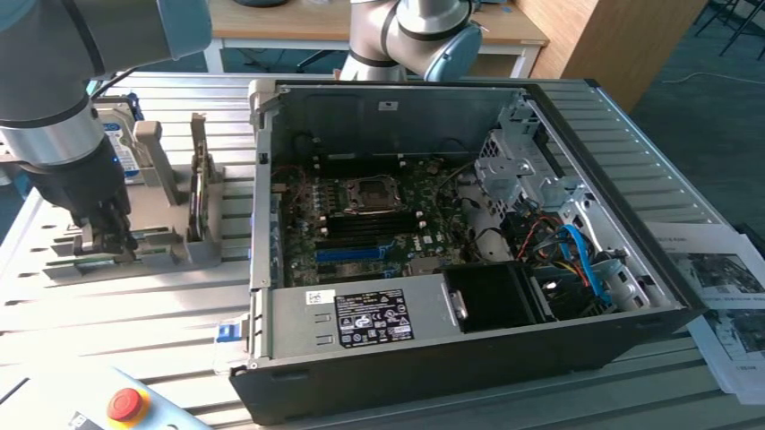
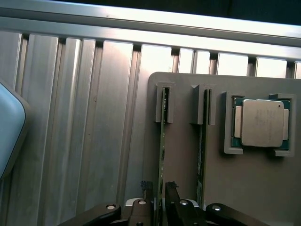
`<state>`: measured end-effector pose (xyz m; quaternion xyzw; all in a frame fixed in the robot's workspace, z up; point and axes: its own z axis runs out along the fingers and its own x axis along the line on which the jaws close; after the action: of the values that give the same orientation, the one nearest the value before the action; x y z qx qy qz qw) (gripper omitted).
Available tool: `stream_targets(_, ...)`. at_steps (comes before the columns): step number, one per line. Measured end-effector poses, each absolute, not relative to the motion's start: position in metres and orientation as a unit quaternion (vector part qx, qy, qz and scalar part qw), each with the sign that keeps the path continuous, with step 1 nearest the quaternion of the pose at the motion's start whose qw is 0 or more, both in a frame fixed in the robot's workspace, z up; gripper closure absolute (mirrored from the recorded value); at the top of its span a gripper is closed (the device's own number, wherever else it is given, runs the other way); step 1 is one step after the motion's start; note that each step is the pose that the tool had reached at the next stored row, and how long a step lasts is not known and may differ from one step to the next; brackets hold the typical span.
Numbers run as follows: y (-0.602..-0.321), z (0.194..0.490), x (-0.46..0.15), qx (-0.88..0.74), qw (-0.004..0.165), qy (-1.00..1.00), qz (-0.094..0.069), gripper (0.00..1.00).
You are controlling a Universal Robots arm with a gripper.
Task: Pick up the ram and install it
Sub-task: 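Pick up the ram and move it above insertion slot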
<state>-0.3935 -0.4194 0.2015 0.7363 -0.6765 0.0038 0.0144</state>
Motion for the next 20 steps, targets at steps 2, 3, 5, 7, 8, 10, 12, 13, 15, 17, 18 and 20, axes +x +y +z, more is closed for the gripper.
stream_targets(2, -0.419, 0.2015, -0.3934, 0.736, 0.014, -0.676, 0.004, 0.75)
stream_targets(3, -0.4188, 0.2016, -0.3935, 0.736, 0.014, -0.676, 0.004, 0.75)
stream_targets(5, -0.4188, 0.2016, -0.3936, 0.736, 0.014, -0.676, 0.004, 0.75)
stream_targets(7, -0.4187, 0.2016, -0.3935, 0.736, 0.014, -0.676, 0.004, 0.75)
stream_targets(8, -0.4187, 0.2016, -0.3935, 0.736, 0.014, -0.677, 0.004, 0.75)
stream_targets(10, -0.4187, 0.2016, -0.3935, 0.736, 0.014, -0.676, 0.004, 0.75)
stream_targets(12, -0.4187, 0.2016, -0.3935, 0.736, 0.014, -0.677, 0.004, 0.75)
stream_targets(13, -0.4187, 0.2016, -0.3936, 0.736, 0.014, -0.677, 0.004, 0.75)
stream_targets(15, -0.4187, 0.2016, -0.3936, 0.736, 0.014, -0.677, 0.004, 0.77)
stream_targets(17, -0.4187, 0.2016, -0.3936, 0.736, 0.014, -0.677, 0.004, 0.83)
stream_targets(18, -0.4187, 0.2016, -0.3936, 0.736, 0.014, -0.677, 0.004, 0.88)
stream_targets(20, -0.4187, 0.2016, -0.3935, 0.736, 0.014, -0.677, 0.004, 0.88)
